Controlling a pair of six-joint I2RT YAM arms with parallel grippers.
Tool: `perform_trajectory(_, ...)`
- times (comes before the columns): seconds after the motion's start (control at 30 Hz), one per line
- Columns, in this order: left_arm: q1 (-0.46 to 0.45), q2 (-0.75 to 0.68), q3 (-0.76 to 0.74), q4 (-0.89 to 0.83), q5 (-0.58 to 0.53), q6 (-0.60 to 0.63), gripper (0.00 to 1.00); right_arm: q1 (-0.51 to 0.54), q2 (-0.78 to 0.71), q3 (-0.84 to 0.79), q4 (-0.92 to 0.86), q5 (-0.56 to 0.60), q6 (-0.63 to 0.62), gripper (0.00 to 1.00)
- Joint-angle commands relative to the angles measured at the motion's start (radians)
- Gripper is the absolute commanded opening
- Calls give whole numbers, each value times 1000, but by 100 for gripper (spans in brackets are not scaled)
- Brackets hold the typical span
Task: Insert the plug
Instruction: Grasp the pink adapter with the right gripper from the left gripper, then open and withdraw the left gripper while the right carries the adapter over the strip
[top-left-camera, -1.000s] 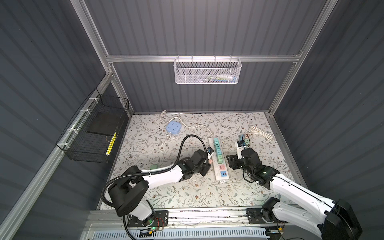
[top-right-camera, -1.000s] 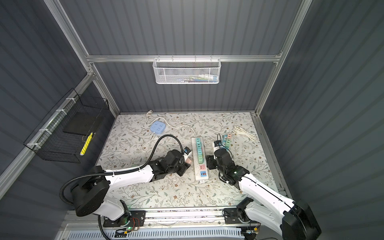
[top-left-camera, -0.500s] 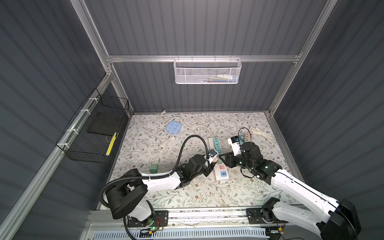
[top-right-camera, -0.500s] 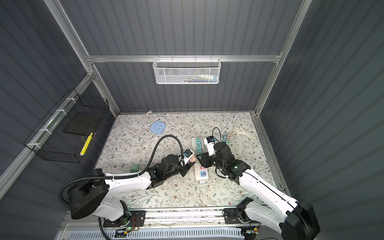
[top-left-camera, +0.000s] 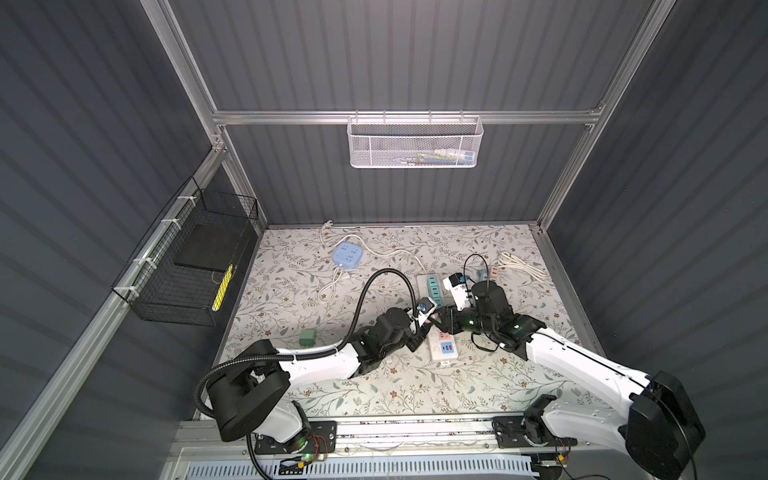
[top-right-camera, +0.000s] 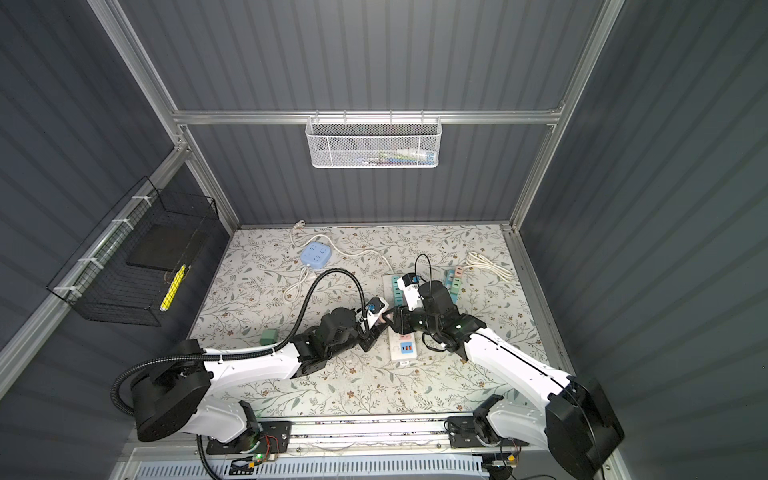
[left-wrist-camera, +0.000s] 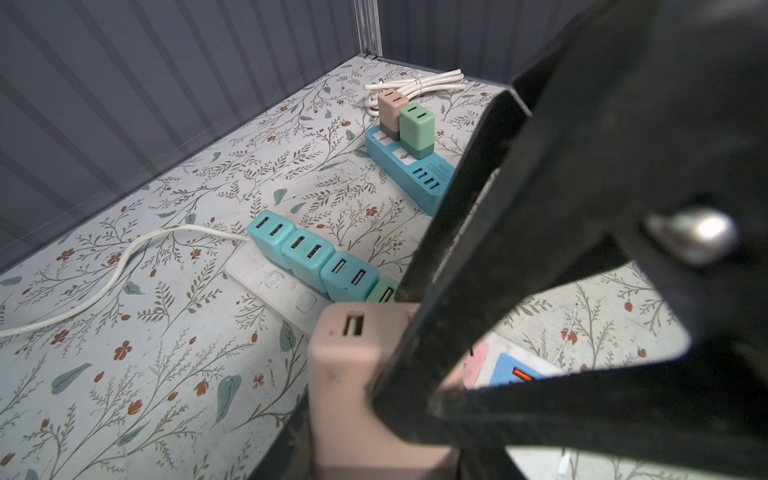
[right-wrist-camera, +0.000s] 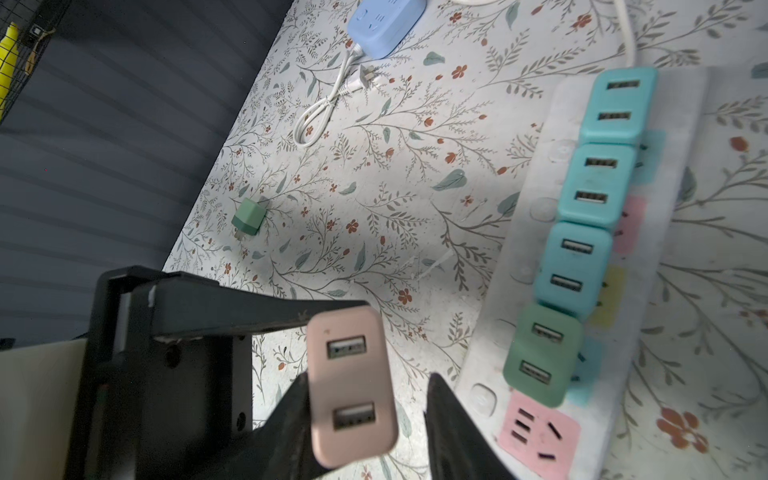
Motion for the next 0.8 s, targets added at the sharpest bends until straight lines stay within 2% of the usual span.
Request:
perform_trajectory(0.0,-5,-34,40,-3,0,24,13,-1,23,19,33,-45,18,44)
perform_trajectory(0.17,-5,-16,49,3,3,19,15,-2,30,-4,68,-48,45,34)
perform_trajectory(0.27,-5,-10,52,3,-1,15,22,0,20,-16,96,-55,65,27)
perform_trajectory(0.37,-5,-13,57,-21,6,-3,48,-1,7,-15,95,-44,62,25)
perform_trajectory(0.47,-5,-27,73,-79,20,-27,62,-1,-9,-10,78,-36,46,25)
perform_trajectory(0.53,-5,-60,49,-76,10,-43,68,-1,-26,-8,58,-7,36,25)
perform_trajectory(0.67,-5,-181,-41,-45,-75,-101,78,-1,-66,-20,13,105,17,24)
perform_trajectory(0.77,-6,-277,-120,-5,-238,-165,84,7,-134,-43,-37,228,4,23)
